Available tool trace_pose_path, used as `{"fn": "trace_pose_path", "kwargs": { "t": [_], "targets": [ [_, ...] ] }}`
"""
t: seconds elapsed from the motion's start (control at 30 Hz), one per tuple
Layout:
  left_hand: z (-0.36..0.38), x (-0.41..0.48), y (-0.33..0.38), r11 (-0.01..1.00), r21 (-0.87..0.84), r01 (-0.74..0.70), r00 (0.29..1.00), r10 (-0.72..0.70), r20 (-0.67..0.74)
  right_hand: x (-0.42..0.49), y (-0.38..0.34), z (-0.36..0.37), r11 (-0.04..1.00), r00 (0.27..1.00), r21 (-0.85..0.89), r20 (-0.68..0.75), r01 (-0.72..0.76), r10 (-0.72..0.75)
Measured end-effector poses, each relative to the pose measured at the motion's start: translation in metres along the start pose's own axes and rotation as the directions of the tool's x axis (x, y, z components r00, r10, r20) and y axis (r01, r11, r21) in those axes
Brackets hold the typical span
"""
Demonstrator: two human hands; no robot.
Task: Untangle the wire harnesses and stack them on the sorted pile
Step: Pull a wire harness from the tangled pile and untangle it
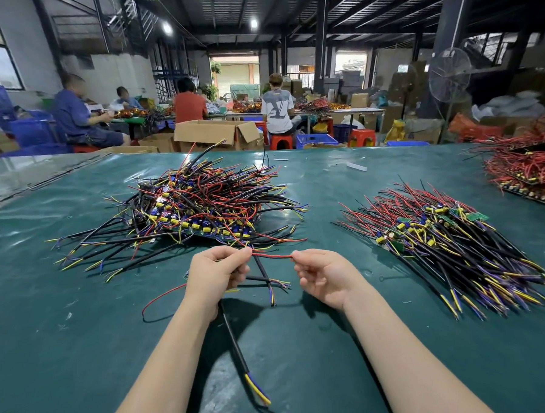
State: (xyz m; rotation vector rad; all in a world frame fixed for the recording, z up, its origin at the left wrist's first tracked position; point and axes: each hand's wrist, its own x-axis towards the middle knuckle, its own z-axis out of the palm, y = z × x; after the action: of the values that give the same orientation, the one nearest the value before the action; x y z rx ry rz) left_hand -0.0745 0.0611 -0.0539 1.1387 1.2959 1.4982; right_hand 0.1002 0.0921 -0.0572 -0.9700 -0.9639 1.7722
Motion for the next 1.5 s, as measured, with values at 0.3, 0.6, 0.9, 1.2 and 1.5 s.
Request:
{"fn": "trace_pose_path", "kwargs": {
  "t": [0.3,0.6,0.9,1.2,1.5],
  "targets": [
    [-0.012,0.005,0.002,0.999,-0.039,-0.009,0.997,0.006,-0.075,-0.001,-0.004,-0.01,0.975,0.994,-0.206,0.093,0.082,-0.064],
    [-0.017,0.003,0.008,0.974,-0.158,0.164,0.973,-0.133,0.186,-0.014,-0.004,-0.002,0.987,0.896,-0.054,0.429,0.151,-0.114],
    [-0.014,-0.005,0.01,0.932,-0.208,0.296,0.905,-0.204,0.373,-0.009,-0.004,-0.005,0.906,0.97,0.407,0.151,0.114,-0.19],
    [-0.017,-0.009,0.012,0.861,-0.31,0.404,0.863,-0.247,0.44,-0.001,-0.005,-0.013,0.934,0.972,0.272,-0.015,0.231,-0.236],
    [0.001,-0.001,0.0,0.939,-0.246,0.238,0.97,-0.218,0.107,0.006,-0.001,-0.004,0.882,0.916,0.357,-0.363,0.307,-0.171]
  ]
}}
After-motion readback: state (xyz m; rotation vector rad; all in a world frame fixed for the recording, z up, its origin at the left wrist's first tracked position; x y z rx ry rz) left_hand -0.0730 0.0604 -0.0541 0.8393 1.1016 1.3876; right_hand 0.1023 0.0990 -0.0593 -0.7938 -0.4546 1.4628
